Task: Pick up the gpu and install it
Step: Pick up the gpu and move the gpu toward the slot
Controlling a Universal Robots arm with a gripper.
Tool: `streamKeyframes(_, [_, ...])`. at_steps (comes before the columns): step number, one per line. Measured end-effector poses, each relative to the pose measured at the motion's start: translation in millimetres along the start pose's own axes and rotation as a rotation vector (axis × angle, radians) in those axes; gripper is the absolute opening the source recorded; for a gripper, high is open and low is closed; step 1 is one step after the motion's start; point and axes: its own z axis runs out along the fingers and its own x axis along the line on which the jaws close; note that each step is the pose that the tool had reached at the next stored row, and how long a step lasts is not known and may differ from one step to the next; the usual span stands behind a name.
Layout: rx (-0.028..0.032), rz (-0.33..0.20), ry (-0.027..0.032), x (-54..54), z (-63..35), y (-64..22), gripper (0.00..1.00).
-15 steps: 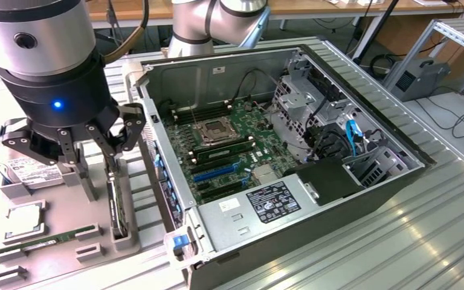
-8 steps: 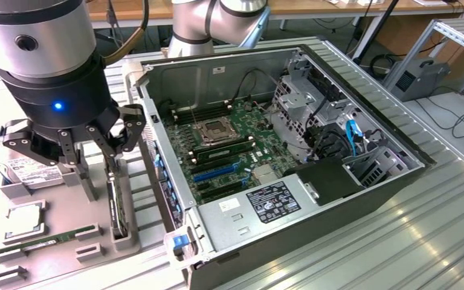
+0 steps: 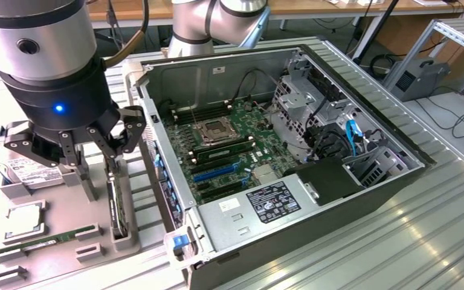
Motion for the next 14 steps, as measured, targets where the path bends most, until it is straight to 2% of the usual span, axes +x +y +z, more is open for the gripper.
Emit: streamKeyframes(14, [0.0000,0.000,0.0000,0.1,6.5,-0.3,0.42])
